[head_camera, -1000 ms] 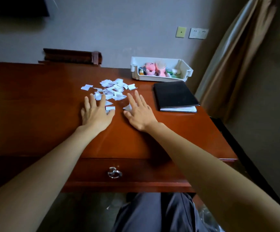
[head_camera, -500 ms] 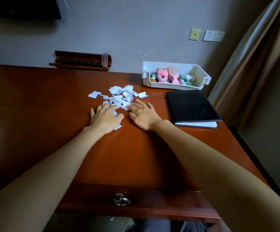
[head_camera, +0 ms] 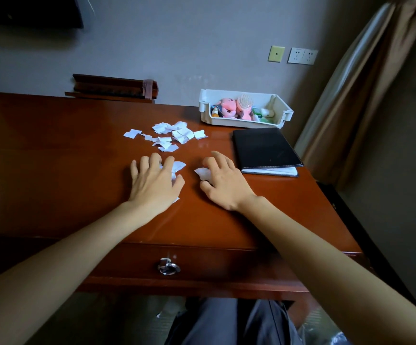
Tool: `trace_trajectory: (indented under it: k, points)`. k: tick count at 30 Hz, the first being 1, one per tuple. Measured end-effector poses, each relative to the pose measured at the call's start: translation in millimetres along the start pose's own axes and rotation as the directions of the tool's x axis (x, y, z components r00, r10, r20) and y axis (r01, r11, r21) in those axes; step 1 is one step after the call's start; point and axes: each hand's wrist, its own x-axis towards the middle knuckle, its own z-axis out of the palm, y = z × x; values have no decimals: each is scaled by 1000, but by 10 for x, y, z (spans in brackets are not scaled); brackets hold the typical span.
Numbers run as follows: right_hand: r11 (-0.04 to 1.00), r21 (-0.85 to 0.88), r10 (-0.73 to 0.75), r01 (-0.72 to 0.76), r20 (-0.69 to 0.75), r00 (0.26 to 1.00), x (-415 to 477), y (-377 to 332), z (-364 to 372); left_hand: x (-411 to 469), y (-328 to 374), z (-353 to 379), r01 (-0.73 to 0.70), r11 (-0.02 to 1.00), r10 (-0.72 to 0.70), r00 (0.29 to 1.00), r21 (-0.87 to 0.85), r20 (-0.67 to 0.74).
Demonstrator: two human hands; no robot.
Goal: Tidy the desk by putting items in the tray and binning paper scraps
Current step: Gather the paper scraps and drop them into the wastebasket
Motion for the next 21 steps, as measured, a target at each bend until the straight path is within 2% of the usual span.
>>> trace_trajectory:
  k: [4, 5, 11, 18, 21]
  points:
    - [992, -119, 57, -48, 69, 996, 71, 7, 10, 81, -19, 21, 69, 995, -48, 965, -73, 258]
    - [987, -150, 62, -53, 57, 996, 88, 9, 17, 114, -14, 44, 60, 997, -43, 961, -54, 272]
    - [993, -115, 12, -16, -37, 999, 81, -1, 9, 288, 100, 87, 31, 999, -33, 997, 23, 64]
    - [989, -145, 4, -28, -162, 987, 6, -66, -29, 260, 203, 46, -32, 999, 32, 999, -12, 10]
    - [996, -57, 56, -68, -203, 978, -32, -52, -37, 247, 181, 15, 8, 993, -10, 1000, -115, -16]
